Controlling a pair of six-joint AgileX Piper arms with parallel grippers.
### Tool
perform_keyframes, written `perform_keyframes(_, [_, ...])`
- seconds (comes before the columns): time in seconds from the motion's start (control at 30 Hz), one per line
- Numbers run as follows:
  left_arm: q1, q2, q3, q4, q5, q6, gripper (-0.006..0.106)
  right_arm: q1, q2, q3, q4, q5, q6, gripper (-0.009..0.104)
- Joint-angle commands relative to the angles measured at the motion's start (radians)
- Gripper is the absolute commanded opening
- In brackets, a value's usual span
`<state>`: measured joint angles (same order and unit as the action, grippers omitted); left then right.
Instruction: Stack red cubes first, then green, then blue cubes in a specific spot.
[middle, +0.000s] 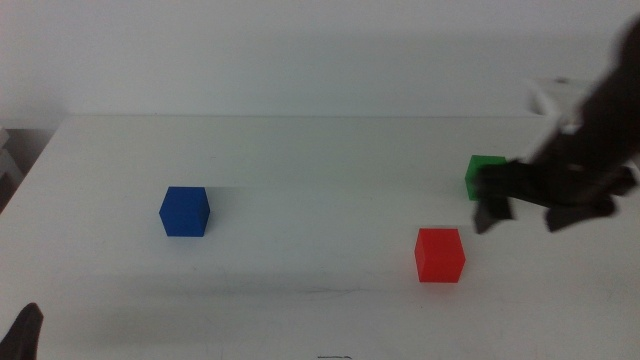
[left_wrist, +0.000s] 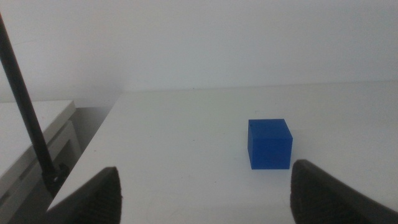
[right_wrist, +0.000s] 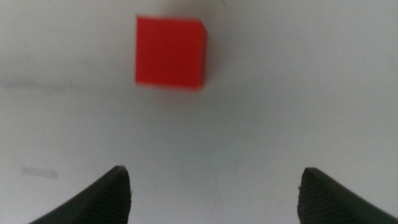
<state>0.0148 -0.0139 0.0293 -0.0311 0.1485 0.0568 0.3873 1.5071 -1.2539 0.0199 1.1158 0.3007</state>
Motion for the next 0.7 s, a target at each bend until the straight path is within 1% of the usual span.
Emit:
perform_keyframes(0.0, [-0.001, -0.019, -0.003, -0.008, -0.081, -0.003, 0.092, 0.056, 0.041, -0.098, -0.091, -0.004, 0.085, 0.082])
perform_keyframes(0.07, [-0.001, -0.019, -0.003, -0.008, -0.081, -0.003, 0.092, 0.081, 0.100, -0.148, -0.112, -0.004, 0.121, 0.082])
perform_keyframes(0.3, [-0.001, -0.019, -0.003, -0.008, -0.081, -0.003, 0.092, 0.086, 0.232, -0.191, -0.107, -0.012, 0.196, 0.082])
perform_keyframes(0.67, [-0.001, -0.019, -0.003, -0.008, -0.081, -0.003, 0.092, 0.086, 0.325, -0.191, -0.088, -0.122, 0.200, 0.082])
